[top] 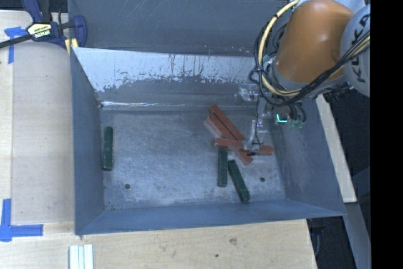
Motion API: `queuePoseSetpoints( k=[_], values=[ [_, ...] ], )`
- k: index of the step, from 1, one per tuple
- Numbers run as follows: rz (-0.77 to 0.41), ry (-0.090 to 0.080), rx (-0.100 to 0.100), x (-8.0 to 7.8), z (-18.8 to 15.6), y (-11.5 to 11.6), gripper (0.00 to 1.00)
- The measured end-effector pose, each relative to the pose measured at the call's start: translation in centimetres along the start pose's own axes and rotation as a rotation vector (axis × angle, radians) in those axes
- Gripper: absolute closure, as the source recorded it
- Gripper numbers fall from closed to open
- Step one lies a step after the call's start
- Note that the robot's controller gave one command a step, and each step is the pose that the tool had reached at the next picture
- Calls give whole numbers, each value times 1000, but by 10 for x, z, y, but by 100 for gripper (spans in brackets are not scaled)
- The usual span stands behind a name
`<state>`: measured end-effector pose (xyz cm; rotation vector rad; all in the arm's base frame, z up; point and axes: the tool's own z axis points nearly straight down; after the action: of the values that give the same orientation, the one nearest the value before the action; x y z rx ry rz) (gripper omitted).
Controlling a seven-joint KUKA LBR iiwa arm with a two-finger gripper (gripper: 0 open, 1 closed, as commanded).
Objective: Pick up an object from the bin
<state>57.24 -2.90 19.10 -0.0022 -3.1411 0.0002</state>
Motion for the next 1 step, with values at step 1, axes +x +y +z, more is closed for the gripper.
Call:
queuePoseSetpoints(
  k=[1],
  values=[
    [-57, -16, 2, -34, 38, 20, 0]
  ],
)
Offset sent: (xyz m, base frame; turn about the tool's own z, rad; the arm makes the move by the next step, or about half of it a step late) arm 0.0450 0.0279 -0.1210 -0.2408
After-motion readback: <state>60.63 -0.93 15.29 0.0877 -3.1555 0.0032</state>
